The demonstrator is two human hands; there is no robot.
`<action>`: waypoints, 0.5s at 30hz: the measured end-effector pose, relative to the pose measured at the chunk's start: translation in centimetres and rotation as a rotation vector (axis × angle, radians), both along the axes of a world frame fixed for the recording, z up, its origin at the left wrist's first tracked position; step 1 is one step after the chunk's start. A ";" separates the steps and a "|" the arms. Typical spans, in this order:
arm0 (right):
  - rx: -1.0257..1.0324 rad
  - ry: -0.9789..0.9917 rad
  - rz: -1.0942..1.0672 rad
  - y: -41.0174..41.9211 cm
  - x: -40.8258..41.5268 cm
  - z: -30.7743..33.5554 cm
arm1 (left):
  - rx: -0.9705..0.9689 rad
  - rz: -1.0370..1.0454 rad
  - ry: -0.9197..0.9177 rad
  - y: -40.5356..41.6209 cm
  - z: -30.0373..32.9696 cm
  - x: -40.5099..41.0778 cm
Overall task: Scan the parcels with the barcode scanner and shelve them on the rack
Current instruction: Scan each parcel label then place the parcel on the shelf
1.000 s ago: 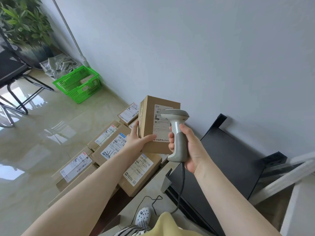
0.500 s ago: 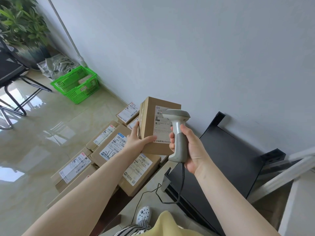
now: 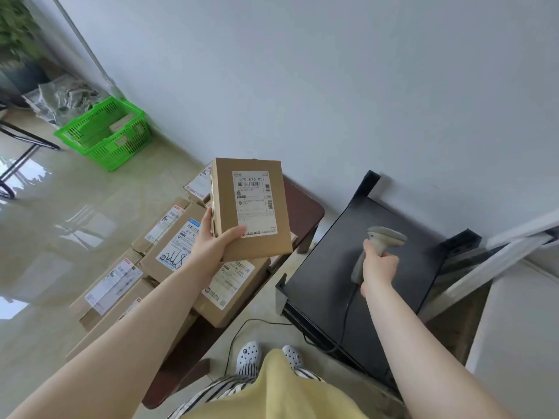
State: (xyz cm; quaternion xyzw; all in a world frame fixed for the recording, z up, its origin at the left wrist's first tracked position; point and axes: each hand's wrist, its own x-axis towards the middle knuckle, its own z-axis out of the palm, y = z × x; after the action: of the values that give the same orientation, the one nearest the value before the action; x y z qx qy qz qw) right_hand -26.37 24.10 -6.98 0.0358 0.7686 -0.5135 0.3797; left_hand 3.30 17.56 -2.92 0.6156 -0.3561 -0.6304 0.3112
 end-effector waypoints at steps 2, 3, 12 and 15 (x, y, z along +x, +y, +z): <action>0.027 0.010 -0.010 0.4 -0.6 -1.7 | 0.008 -0.015 -0.012 0.3 0.0 -0.5; 0.039 0.006 -0.015 0.6 -0.7 -2.3 | 0.010 -0.019 -0.004 0.5 0.1 -0.7; 0.113 -0.015 0.091 1.3 -2.1 -6.2 | -0.037 -0.030 0.061 1.9 1.1 -3.5; 0.129 0.004 0.115 1.7 -2.5 -6.9 | -0.053 -0.019 0.085 2.5 1.2 -4.4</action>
State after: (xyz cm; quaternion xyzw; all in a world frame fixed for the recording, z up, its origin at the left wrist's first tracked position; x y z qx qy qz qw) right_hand -28.85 25.77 -13.83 0.0153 0.8016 -0.4405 0.4040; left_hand -1.06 20.08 -1.68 0.5764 -0.3651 -0.6493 0.3360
